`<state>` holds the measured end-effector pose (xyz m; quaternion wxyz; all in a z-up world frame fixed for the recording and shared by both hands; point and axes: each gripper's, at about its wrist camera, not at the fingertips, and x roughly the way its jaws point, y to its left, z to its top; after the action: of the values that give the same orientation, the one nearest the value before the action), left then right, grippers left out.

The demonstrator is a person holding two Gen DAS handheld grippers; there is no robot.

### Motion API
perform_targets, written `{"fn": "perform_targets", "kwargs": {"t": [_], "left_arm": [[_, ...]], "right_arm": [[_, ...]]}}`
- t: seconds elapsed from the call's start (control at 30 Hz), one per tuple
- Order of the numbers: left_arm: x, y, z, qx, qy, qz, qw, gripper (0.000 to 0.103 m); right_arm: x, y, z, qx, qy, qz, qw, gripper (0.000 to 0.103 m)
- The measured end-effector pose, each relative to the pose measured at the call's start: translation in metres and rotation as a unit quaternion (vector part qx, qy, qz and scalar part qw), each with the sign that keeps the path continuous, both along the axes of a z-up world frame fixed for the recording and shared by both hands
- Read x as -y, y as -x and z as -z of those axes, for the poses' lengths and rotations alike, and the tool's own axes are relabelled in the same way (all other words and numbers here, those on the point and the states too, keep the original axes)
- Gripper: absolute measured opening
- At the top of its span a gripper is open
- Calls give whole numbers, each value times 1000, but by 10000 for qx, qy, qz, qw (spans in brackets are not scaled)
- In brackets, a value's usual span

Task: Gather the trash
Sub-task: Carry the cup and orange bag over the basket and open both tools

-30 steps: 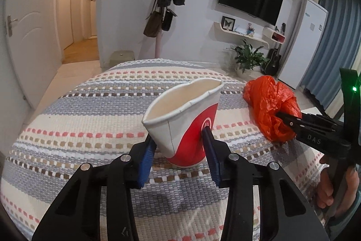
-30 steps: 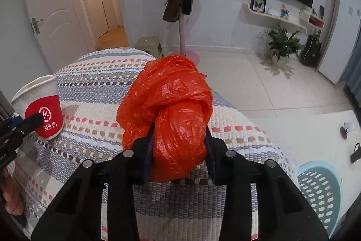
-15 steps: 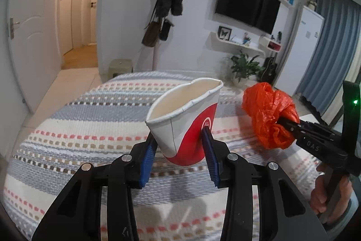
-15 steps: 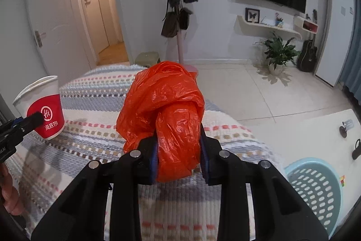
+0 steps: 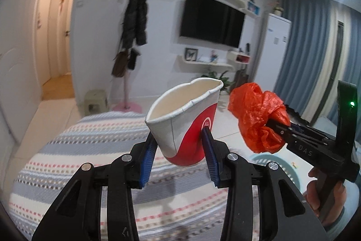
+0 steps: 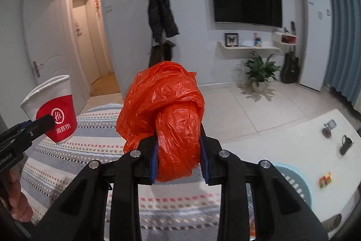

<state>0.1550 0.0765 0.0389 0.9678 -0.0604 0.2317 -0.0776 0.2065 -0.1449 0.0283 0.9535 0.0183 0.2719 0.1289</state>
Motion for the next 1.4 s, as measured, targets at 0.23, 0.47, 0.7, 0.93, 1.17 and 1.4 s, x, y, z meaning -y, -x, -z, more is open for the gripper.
{"fn": "perform_targets", "kwargs": {"t": [0.23, 0.47, 0.7, 0.93, 1.17, 1.4], "left_arm": [[61, 0, -14, 135, -189, 537, 9983, 39], [114, -5, -14, 156, -327, 951, 9948, 39], [160, -13, 0, -33, -437, 1288, 9907, 39], [186, -34, 24, -417, -446, 1506, 9867, 39], [211, -56, 54, -875, -488, 1722, 9799, 39], [224, -72, 79, -1348, -404, 1897, 9717, 40]], "right_arm": [[61, 17, -17, 92, -103, 449, 9989, 26], [118, 27, -18, 169, -129, 867, 9960, 26], [173, 26, -5, 25, -178, 1265, 9918, 26], [216, 12, 30, -508, -401, 1468, 9870, 26], [239, -3, 71, -1141, -576, 1606, 9787, 27], [254, -11, 107, -1726, -631, 1783, 9667, 30]]}}
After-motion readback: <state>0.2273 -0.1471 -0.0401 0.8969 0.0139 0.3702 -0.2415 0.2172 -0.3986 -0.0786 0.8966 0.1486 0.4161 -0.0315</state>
